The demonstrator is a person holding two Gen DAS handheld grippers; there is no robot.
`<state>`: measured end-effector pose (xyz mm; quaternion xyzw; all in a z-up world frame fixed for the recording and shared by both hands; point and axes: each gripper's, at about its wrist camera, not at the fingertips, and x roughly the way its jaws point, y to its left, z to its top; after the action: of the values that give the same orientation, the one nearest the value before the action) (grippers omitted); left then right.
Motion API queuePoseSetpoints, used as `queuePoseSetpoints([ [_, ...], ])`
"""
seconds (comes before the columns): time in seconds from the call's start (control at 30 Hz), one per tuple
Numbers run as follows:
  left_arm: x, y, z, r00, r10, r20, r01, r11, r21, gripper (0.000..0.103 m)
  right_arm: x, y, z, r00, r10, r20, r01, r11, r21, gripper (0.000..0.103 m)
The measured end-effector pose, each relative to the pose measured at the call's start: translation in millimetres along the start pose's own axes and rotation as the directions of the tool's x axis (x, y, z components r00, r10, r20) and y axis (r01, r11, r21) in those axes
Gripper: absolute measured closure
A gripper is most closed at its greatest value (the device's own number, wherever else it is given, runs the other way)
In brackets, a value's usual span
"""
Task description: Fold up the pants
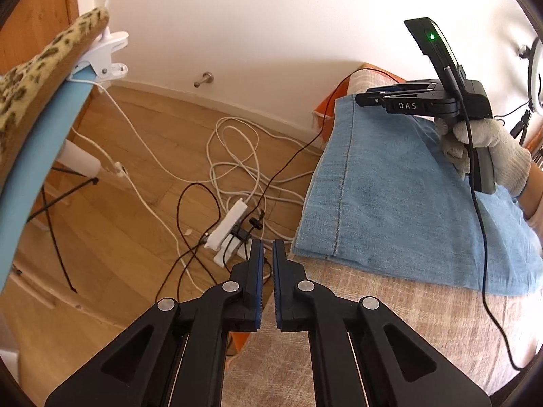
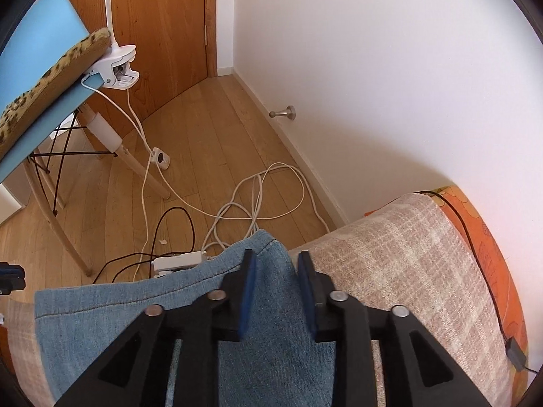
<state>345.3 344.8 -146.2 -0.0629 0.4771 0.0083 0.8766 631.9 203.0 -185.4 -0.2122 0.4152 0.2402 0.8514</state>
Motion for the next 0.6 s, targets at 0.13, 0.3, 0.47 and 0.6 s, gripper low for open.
queuePoseSetpoints([
  [0.13, -16.5, -17.2, -3.0, 0.999, -0.011, 0.046, 0.01, 1.0, 0.023, 0.099, -36.9, -13.3, -7.2, 0.998, 0.041, 0.054, -0.044, 0.998, 0.054, 0.061],
  [0.3, -52.4, -60.3, -5.1, 0.992, -0.03, 0.123, 0.017, 0.994, 0.107, 0.097, -114.0, -35.6, -36.3, 0.99, 0.048, 0.133, -0.065, 0.991, 0.121, 0.048],
  [0.47, -85.5, -107.8, -3.6, 0.983, -0.079, 0.168, 0.045, 0.979, 0.197, 0.097, -200.1, -50.7, -82.9, 0.984, 0.011, 0.177, -0.038, 0.988, 0.15, 0.047],
  [0.6, -108.5, -146.8, -3.2, 0.973, -0.138, 0.186, 0.09, 0.965, 0.247, 0.082, -271.5, -60.5, -132.7, 0.98, -0.048, 0.194, 0.01, 0.981, 0.192, 0.043],
])
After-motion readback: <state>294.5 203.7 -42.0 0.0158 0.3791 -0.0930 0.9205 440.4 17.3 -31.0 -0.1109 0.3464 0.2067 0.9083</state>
